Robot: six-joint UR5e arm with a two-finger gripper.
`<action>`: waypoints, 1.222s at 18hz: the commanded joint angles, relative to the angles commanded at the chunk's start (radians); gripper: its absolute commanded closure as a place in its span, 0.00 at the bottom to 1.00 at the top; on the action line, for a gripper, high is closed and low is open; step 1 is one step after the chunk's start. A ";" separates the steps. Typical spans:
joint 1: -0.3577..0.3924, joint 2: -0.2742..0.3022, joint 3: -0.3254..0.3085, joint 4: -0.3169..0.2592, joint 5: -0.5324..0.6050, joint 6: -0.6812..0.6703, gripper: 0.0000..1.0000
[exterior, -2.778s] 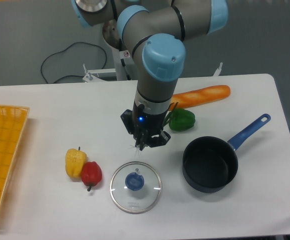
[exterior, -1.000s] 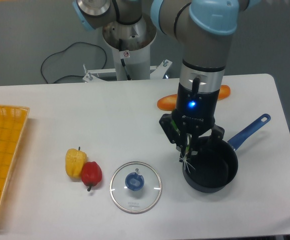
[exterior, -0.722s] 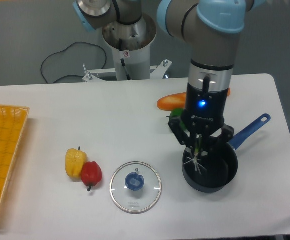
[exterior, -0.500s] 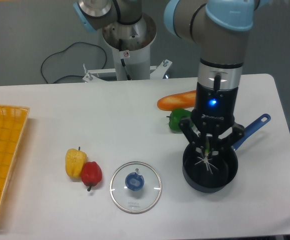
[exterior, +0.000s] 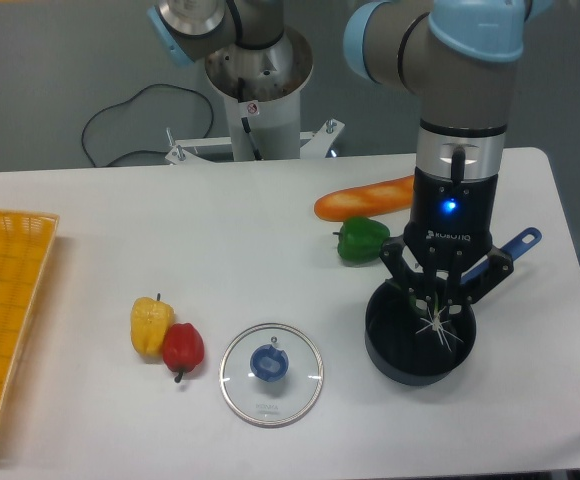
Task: Place the green onion in the pot
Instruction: 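Lower the gripper into the saucepan and open to release the onion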
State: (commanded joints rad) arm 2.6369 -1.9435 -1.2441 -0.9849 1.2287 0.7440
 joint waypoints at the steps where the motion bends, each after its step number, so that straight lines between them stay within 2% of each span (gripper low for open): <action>1: 0.000 -0.008 -0.002 0.012 0.000 0.000 0.86; 6: -0.002 -0.023 -0.012 0.023 0.000 0.005 0.86; 8: -0.003 -0.022 -0.046 0.025 0.000 0.012 0.85; 22: -0.012 -0.037 -0.069 0.025 0.002 0.020 0.85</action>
State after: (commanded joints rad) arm 2.6246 -1.9804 -1.3131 -0.9603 1.2303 0.7639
